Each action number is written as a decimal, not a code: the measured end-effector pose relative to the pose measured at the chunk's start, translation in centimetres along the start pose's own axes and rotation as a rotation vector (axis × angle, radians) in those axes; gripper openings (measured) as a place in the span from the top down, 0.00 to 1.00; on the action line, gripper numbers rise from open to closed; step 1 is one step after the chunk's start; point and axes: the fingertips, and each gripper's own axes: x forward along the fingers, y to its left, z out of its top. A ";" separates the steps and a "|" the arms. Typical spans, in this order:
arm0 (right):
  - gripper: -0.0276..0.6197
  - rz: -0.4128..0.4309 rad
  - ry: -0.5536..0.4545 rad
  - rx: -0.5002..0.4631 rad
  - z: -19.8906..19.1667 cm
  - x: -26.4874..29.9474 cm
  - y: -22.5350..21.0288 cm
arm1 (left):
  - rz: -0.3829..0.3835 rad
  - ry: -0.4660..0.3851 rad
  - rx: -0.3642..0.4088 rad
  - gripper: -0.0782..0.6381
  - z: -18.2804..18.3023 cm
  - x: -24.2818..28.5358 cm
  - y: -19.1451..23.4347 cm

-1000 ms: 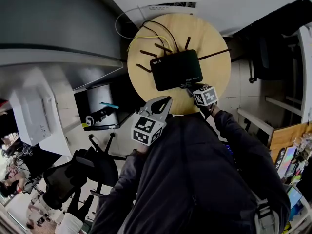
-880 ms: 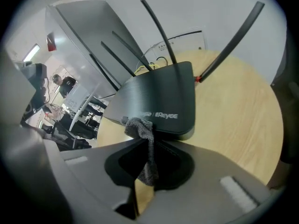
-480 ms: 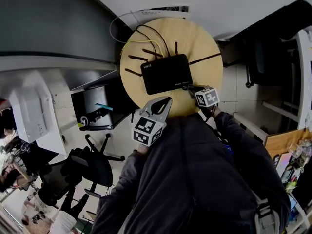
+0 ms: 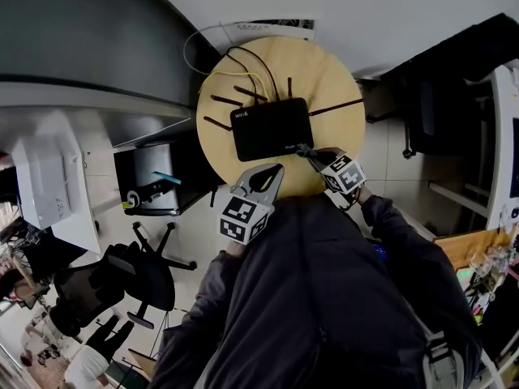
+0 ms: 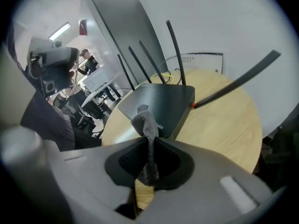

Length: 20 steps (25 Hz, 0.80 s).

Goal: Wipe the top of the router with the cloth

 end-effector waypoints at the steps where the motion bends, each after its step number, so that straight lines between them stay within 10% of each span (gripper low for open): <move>1: 0.91 -0.010 -0.027 -0.005 0.9 -0.8 -0.1 | 0.003 -0.005 -0.002 0.89 0.1 -0.1 0.1; 12: 0.91 -0.023 -0.351 -0.100 12.7 -11.0 4.1 | 0.001 -0.043 0.000 0.89 1.0 -1.5 2.6; 20: 0.91 -0.027 -0.373 -0.136 13.8 -10.4 6.5 | -0.028 -0.041 0.024 0.89 1.4 -1.6 2.8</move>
